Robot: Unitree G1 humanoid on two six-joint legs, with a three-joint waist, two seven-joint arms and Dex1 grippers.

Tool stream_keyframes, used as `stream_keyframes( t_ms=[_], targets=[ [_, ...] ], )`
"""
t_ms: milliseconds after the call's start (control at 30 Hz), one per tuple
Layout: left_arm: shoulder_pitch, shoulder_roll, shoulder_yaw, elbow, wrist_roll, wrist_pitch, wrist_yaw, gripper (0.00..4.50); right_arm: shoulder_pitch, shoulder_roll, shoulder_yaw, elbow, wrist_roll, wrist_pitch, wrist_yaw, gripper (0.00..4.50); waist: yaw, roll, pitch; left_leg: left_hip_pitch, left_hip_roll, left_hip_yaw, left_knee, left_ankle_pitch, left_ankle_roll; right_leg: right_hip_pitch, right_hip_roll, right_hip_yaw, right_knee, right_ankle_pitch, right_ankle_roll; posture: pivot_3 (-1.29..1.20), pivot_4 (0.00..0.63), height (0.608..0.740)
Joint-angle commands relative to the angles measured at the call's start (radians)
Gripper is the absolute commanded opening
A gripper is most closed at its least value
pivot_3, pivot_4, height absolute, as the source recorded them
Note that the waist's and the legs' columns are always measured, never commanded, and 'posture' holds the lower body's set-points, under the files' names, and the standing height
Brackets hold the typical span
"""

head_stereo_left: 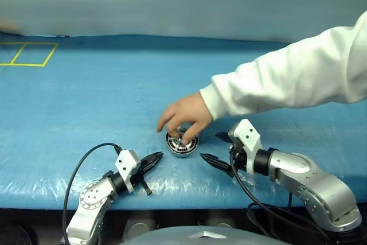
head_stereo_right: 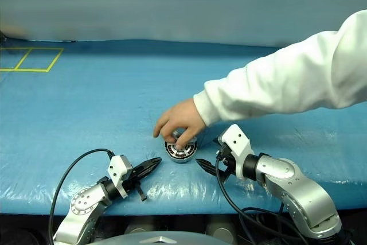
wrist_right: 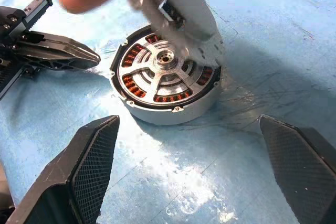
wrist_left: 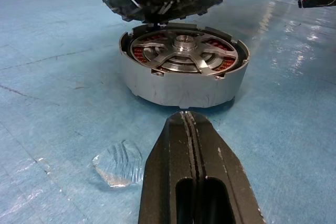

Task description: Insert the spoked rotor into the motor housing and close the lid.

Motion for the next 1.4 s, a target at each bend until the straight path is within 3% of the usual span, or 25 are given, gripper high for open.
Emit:
stream_keyframes(
  t_ms=[33,1067,1167,1400],
  targets=[
    [-0.002,0.005,0.004,-0.049,-0.011,-0.007,-0.005,0.0,0.0,-0.003,-0.009,-0.012,0.003,-0.025,0.006,4.47,0.0,0.0,0.0,0.0,0.0,0.0,0.0,0.0,0.0,0.0,0.0,0.0,0.0,0.0,0.0,0.0,0.15,0.74],
    [0.004,0.005,0.001,-0.052,-0.01,-0.003,0.0,0.0,-0.029,0.003,-0.01,0.043,-0.019,-0.048,0.004,4.47,0.0,0.0,0.0,0.0,0.0,0.0,0.0,0.0,0.0,0.0,0.0,0.0,0.0,0.0,0.0,0.0,0.15,0.74],
    [0.004,0.004,0.002,-0.052,-0.01,-0.004,0.001,0.0,-0.062,0.006,-0.008,0.07,-0.058,-0.034,-0.035,3.86,0.0,0.0,0.0,0.0,0.0,0.0,0.0,0.0,0.0,0.0,0.0,0.0,0.0,0.0,0.0,0.0,0.15,0.74],
    [0.002,0.003,0.002,-0.051,-0.005,-0.01,0.004,0.0,-0.206,-0.004,0.007,0.146,-0.146,0.015,-0.107,1.51,-0.001,0.0,0.0,0.0,0.0,0.0,0.001,0.0,0.0,0.0,0.0,0.0,0.0,0.0,0.0,0.0,0.15,0.74]
  ],
)
